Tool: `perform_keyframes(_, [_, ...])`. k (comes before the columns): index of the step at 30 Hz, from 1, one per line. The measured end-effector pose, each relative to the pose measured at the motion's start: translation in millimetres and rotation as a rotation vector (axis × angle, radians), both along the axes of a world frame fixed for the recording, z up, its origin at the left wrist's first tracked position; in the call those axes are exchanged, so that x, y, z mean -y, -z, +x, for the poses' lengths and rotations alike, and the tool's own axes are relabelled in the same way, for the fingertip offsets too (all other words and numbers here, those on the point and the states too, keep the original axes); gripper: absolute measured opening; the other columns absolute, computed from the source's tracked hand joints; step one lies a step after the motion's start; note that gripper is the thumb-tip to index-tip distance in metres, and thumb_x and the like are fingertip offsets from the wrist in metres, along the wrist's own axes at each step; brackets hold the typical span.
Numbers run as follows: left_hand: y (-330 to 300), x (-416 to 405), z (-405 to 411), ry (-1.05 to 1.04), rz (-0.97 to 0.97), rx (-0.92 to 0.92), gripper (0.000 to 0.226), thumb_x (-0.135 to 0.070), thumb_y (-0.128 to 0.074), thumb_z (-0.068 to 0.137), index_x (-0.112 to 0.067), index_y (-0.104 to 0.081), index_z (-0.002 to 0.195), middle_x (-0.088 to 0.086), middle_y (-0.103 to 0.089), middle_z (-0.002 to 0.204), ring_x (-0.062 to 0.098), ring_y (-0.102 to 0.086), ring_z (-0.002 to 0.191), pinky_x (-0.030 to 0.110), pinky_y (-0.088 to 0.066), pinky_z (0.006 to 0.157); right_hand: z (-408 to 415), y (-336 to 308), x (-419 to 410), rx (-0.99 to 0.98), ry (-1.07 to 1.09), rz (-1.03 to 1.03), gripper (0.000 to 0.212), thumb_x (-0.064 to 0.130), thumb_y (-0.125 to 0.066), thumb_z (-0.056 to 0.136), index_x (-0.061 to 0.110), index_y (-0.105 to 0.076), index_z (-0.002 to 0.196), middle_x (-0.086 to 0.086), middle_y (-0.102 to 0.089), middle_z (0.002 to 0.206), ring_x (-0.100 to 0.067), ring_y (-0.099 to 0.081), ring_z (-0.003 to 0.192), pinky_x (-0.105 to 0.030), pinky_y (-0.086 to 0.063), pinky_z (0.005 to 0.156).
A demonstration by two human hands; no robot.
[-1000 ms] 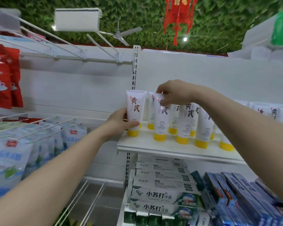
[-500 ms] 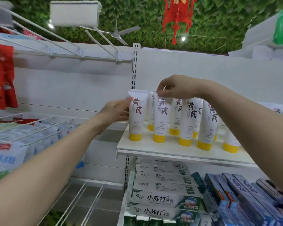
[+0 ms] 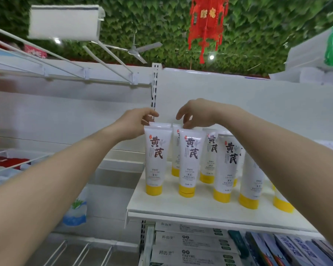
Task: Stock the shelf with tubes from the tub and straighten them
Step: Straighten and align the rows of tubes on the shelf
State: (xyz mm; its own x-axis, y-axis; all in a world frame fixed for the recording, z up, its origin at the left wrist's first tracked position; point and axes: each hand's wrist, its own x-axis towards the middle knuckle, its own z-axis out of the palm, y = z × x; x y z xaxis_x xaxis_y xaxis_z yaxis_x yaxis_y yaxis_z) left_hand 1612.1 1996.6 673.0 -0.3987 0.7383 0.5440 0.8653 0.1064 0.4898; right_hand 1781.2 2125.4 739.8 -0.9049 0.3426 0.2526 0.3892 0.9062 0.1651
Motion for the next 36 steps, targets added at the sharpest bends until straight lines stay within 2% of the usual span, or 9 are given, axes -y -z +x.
perform_keyframes(6, [14.4,-15.1,-1.5,0.074,-0.050,0.087,0.036,-0.013,-0.071,0.083,-0.026,-0.059,0.115,-0.004,-0.065,0.108,0.014,-0.060,0.097,0.031,-0.051,0.084,-21.3,3.6,-9.3,0.114,0.034,0.033,0.026,0.027,-0.062,0.089,0.022,-0.068,0.114,0.000,-0.068,0.108,-0.018,-0.055,0.088,-0.029,-0.047,0.080])
perform_keyframes(11, [17.8,-21.6,-5.1,0.138,-0.013,0.157,0.018,-0.009,-0.065,0.086,-0.025,-0.060,0.092,-0.003,-0.066,0.089,0.013,-0.058,0.077,0.030,-0.048,0.071,-23.3,2.0,-14.9,0.127,0.020,0.055,0.006,0.024,-0.063,0.087,0.022,-0.068,0.089,0.003,-0.065,0.079,-0.018,-0.054,0.073,-0.027,-0.045,0.067])
perform_keyframes(16, [17.2,-23.9,-3.5,0.175,-0.022,0.187,0.016,-0.008,-0.063,0.087,-0.023,-0.060,0.091,-0.002,-0.065,0.083,0.014,-0.056,0.072,0.029,-0.047,0.068,-23.7,2.3,-22.9,0.114,0.025,0.048,0.029,0.026,-0.065,0.087,0.030,-0.048,0.063,0.013,-0.049,0.063,-0.009,-0.045,0.060,-0.025,-0.037,0.056])
perform_keyframes(20, [18.5,-22.7,-3.3,0.155,-0.015,0.184,0.017,-0.011,-0.066,0.087,-0.027,-0.058,0.087,-0.003,-0.065,0.084,0.015,-0.059,0.075,0.031,-0.050,0.071,-21.0,1.6,-23.2,0.114,0.031,0.016,0.031,0.028,-0.065,0.088,0.028,-0.047,0.063,0.012,-0.046,0.062,-0.012,-0.044,0.059,-0.025,-0.037,0.055])
perform_keyframes(23, [20.8,-21.0,-0.2,0.145,0.008,0.173,0.019,-0.012,-0.068,0.086,-0.027,-0.056,0.089,-0.003,-0.064,0.088,0.013,-0.059,0.076,0.029,-0.048,0.069,-19.1,4.9,-21.7,0.089,0.030,-0.017,0.010,0.030,-0.064,0.089,0.023,-0.066,0.097,0.011,-0.053,0.074,-0.016,-0.052,0.072,-0.024,-0.038,0.058])
perform_keyframes(25, [22.0,-20.5,1.9,0.128,0.020,0.141,0.023,-0.014,-0.069,0.085,-0.026,-0.056,0.099,-0.004,-0.064,0.093,0.011,-0.060,0.079,0.024,-0.047,0.067,-16.7,6.9,-18.0,0.078,0.039,-0.040,0.026,0.030,-0.062,0.090,0.025,-0.065,0.115,0.006,-0.060,0.088,-0.018,-0.054,0.081,-0.024,-0.041,0.063])
perform_keyframes(30, [17.9,-13.4,2.5,0.124,0.059,0.075,0.043,-0.012,-0.071,0.082,-0.035,-0.055,0.114,-0.008,-0.060,0.109,0.007,-0.058,0.095,0.020,-0.048,0.079,-5.2,8.3,-14.6,0.011,0.031,-0.064,0.030,0.029,-0.065,0.089,0.030,-0.063,0.119,0.003,-0.066,0.103,-0.017,-0.058,0.093,-0.029,-0.046,0.085])
perform_keyframes(33, [11.8,-2.6,6.2,0.140,0.292,0.079,0.030,-0.016,-0.066,0.088,-0.028,-0.060,0.114,-0.006,-0.063,0.111,0.008,-0.060,0.103,0.024,-0.049,0.092,9.1,6.6,-10.1,-0.133,-0.035,-0.062,0.027,0.022,-0.062,0.090,0.028,-0.064,0.117,0.001,-0.069,0.105,-0.018,-0.060,0.101,-0.027,-0.043,0.087])
perform_keyframes(36, [7.7,10.8,15.3,0.105,0.609,0.128,0.016,-0.031,-0.052,0.097,-0.025,-0.063,0.106,-0.010,-0.065,0.097,0.009,-0.061,0.093,0.028,-0.052,0.088,28.4,4.6,2.8,-0.274,-0.139,-0.072,0.022,0.026,-0.056,0.094,0.026,-0.069,0.112,0.008,-0.073,0.097,-0.012,-0.062,0.100,-0.023,-0.040,0.081])
